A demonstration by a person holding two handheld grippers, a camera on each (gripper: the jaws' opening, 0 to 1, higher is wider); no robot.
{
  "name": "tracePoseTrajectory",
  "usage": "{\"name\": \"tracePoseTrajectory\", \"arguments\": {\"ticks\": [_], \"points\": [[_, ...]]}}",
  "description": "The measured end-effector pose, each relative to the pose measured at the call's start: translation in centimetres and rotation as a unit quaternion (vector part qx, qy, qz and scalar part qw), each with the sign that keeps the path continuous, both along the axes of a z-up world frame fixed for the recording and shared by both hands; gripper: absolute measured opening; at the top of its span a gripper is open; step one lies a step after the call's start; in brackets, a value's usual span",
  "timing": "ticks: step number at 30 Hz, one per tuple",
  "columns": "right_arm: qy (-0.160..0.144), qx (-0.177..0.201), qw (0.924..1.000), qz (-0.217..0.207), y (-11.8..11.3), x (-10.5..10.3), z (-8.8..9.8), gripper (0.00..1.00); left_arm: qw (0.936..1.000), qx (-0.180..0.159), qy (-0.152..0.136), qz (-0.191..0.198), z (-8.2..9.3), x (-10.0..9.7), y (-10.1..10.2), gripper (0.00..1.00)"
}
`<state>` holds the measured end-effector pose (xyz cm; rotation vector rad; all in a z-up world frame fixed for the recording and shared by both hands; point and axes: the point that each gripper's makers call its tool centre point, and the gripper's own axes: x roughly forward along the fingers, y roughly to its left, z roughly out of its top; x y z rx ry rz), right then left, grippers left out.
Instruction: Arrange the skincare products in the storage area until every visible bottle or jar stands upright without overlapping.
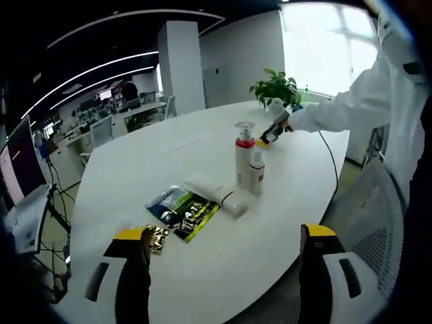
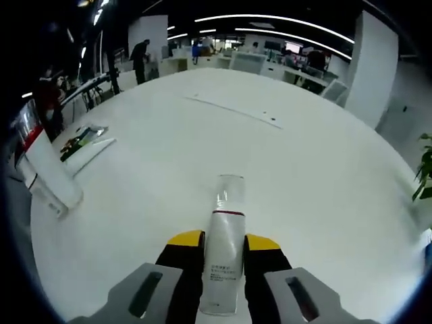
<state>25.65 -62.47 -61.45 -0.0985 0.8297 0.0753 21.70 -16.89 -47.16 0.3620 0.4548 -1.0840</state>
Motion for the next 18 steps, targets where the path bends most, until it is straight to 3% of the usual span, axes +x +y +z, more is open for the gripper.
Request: {"name": "tracePoseTrajectory", "arguments": {"ticks": [7, 18], "points": [[0.010, -0.027, 0.9994, 0.019, 0.9, -0.9, 0.0, 0.13, 1.0000, 0.001, -0.001, -0.003, 0.0, -0.1, -0.1, 0.99], [0.013, -0.018, 0.9997, 0.013, 2.6, -2.6, 0.1, 0.13, 0.9999, -0.008, -0.004, -0.007, 0.4, -0.2, -0.3, 0.99]]}}
